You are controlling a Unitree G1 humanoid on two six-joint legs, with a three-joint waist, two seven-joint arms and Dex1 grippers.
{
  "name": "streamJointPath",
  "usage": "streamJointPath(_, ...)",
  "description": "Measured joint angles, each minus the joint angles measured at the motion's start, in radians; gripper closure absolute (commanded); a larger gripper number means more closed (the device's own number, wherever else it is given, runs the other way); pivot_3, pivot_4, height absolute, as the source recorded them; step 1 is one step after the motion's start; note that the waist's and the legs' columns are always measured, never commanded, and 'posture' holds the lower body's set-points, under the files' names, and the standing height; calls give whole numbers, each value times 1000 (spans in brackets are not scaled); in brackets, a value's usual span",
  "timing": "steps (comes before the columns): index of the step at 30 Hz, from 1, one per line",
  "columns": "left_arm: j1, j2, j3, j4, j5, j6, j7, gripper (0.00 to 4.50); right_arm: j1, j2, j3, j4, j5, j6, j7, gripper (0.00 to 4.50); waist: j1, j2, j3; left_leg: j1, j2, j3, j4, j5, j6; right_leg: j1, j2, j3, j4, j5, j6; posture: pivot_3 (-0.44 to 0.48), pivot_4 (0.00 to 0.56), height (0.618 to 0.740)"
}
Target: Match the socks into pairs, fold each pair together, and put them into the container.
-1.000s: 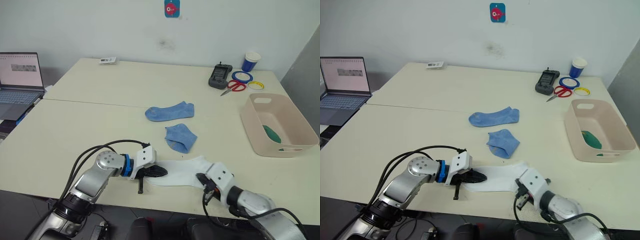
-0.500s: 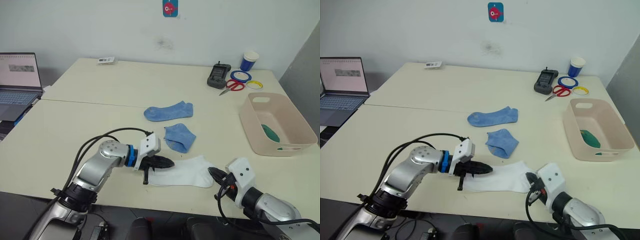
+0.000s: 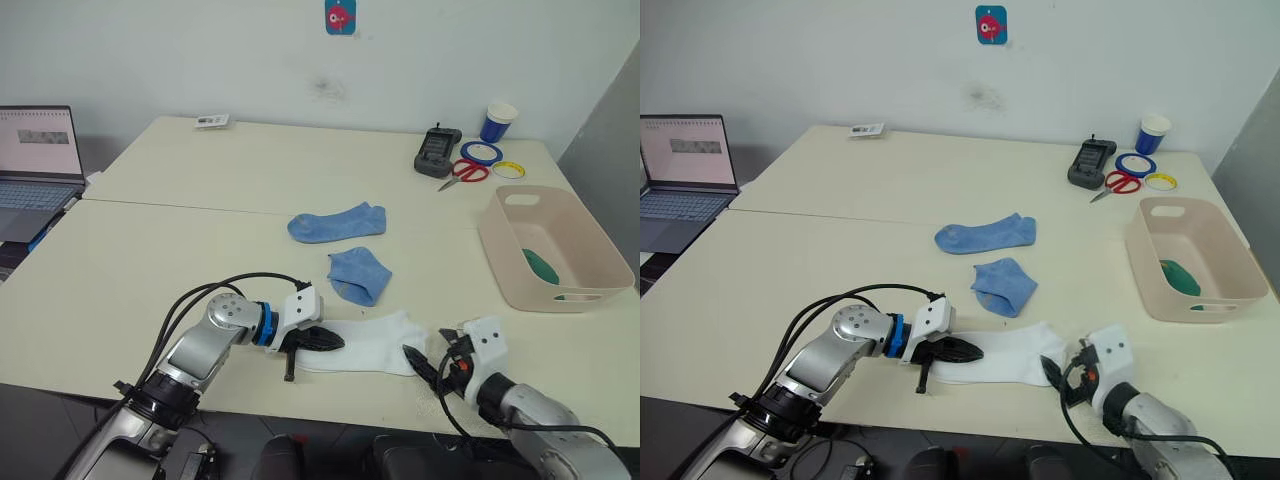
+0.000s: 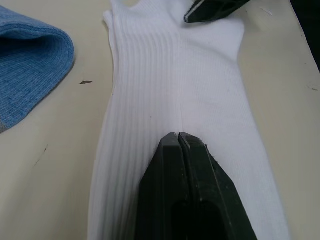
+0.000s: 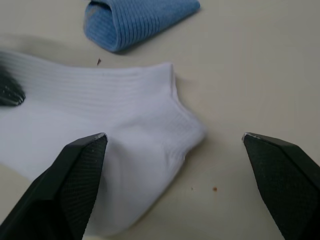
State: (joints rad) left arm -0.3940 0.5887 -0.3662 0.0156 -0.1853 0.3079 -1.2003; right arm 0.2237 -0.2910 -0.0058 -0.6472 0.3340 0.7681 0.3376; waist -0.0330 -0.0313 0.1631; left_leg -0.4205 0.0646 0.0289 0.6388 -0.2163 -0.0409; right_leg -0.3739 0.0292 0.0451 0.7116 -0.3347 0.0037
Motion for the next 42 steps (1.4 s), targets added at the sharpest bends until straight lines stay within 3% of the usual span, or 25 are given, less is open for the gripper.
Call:
streamJointPath(1,2,0,0,-1,1,-4,-1,4500,-11,3,6,8,0,1,-5,22,0,0,0,0,0,0,0,0,0,0,0,0,0,0,0,0,150,725)
streamJointPath(4,12,1,3,-10,1,-6,2,4500,-25,-20,44,11,-10,2,-8,645,0,0,0,0,0,0,0,0,0,0,0,0,0,0,0,0,150,725)
streamJointPath(9,21,2,8,-17,1,-4,8,4500,-20,-72,104,-7,-41,1,-7,2429,0,0,0,1,0,0,-2,0,0,0,0,0,0,0,0,0,150,725)
streamJointPath(15,25,4,11,-19,0,-8,10,4500,-7,-49,109,-16,-17,4,-4,4483,0,0,0,2,0,0,-3,0,0,0,0,0,0,0,0,0,150,725)
streamJointPath(26,-19,-136,-7,2,-3,74,64,4500,12,-107,-58,-93,85,49,21,4483,4,-1,0,-1,-1,0,-3,0,0,0,0,-1,-2,0,0,0,150,725)
streamJointPath(32,-50,-169,-30,73,34,24,77,4500,-63,-121,-59,-207,214,176,22,4483,-2,0,0,2,-1,0,-3,0,0,1,2,0,-1,0,0,0,150,725)
streamJointPath(36,-48,-154,-27,55,28,41,72,4500,-175,-84,24,-211,239,254,-28,4483,-3,0,0,2,-1,0,-3,0,0,0,2,1,-1,0,0,0,150,725)
streamJointPath(42,-43,-11,22,-86,-28,139,5,4500,-307,-33,153,-123,238,359,-81,4483,-2,-1,2,0,0,0,-5,0,0,-2,2,0,-2,0,0,0,150,725)
